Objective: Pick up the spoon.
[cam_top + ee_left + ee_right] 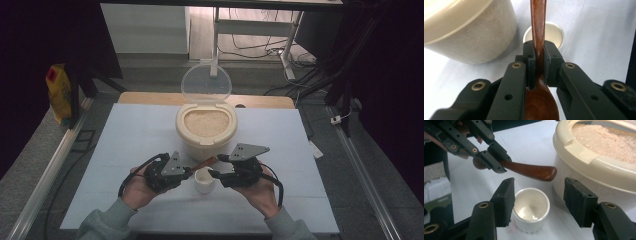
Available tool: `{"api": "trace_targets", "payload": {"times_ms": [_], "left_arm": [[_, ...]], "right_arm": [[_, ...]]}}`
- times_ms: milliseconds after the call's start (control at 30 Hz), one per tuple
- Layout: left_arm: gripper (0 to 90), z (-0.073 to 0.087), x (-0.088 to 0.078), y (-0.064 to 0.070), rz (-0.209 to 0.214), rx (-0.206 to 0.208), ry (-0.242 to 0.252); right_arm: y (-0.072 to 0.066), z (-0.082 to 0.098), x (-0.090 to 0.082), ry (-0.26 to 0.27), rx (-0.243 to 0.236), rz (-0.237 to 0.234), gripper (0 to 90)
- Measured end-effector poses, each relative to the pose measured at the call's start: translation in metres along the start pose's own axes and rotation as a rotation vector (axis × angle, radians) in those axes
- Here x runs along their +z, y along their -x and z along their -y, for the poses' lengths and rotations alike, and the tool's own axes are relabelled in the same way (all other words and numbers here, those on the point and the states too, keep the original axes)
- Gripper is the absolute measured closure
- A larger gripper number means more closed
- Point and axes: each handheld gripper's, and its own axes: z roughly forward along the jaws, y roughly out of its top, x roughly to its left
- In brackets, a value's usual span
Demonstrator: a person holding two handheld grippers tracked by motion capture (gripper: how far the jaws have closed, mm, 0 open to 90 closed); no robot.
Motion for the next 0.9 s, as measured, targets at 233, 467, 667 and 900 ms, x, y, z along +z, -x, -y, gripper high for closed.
{"api": "trace_targets", "payload": {"times_ms": [233,467,667,900], "left_arm": [[80.8,0.0005,-0.0002,0.0009,-0.01,-0.015,0.035],[80.7,-0.0017,0.0023,0.0055,-0.001,-0.009,0.053],[80.6,-0.0023,0.0018,0.0075,-0.016,-0.006,0.068],[80.5,-0.0029,0.0038,0.0097,-0.029,0.004,0.053]], "right_arm": [[-0.0032,0.0024,0.0035,0.063,0.048,0.006,42.8],[-0.0047,0.0038,0.0056,0.125,0.093,-0.007,49.8],[-0.0036,0.0043,0.0036,0.171,0.139,-0.005,57.2],[-0.0042,0.0041,0.0039,0.201,0.174,-0.02,62.1]]}}
